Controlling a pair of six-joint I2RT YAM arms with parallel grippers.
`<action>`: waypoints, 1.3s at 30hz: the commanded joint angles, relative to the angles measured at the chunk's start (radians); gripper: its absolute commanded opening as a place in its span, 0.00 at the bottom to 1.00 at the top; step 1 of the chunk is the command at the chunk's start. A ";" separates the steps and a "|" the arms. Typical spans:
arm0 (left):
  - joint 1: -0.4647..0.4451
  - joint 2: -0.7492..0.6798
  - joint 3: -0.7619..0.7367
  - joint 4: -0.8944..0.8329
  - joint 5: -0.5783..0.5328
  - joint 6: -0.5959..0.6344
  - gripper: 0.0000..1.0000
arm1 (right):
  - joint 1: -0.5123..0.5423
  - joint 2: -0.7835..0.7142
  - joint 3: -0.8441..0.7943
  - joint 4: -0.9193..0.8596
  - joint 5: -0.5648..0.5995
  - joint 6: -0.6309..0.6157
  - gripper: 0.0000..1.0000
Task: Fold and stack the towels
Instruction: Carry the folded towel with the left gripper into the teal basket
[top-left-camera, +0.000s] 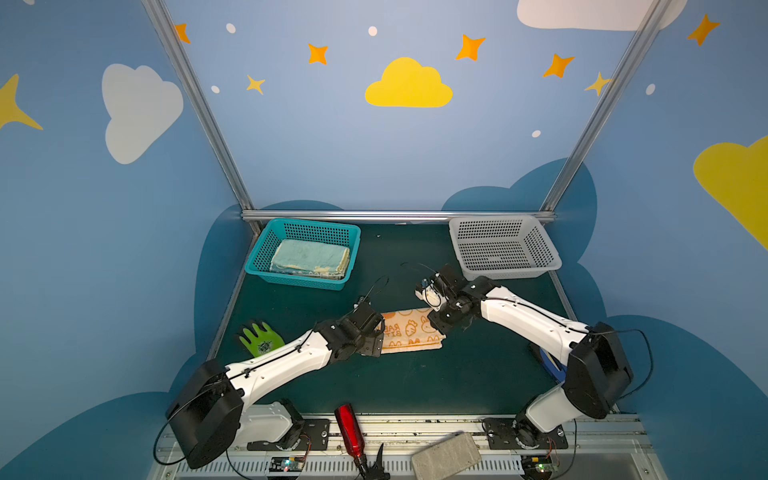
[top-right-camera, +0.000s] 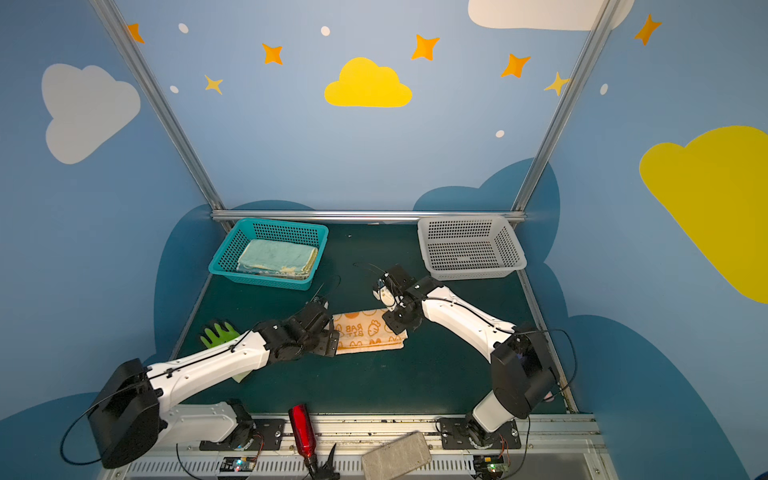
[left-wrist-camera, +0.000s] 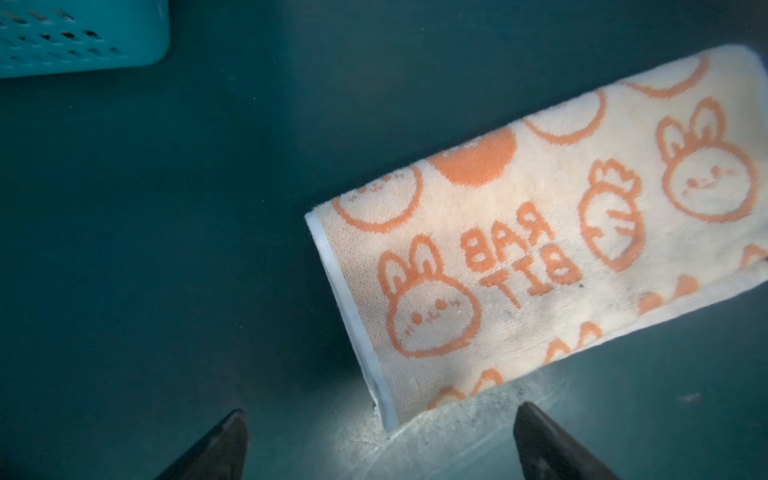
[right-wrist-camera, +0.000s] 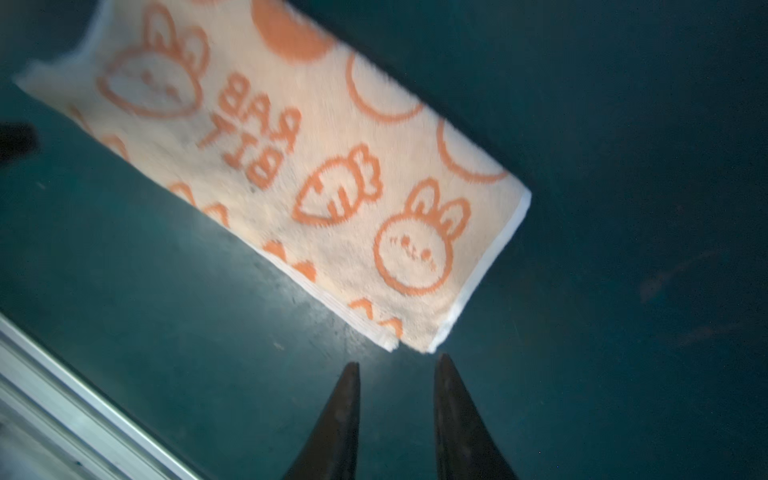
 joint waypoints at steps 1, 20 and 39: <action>0.025 0.003 -0.005 0.047 0.055 -0.064 1.00 | 0.005 0.042 0.027 0.068 -0.131 0.163 0.29; 0.150 0.248 -0.114 0.360 0.355 -0.266 0.99 | 0.003 0.242 -0.043 0.189 -0.129 0.337 0.28; 0.150 0.372 -0.057 0.365 0.386 -0.226 0.04 | 0.002 0.283 -0.042 0.204 -0.125 0.348 0.24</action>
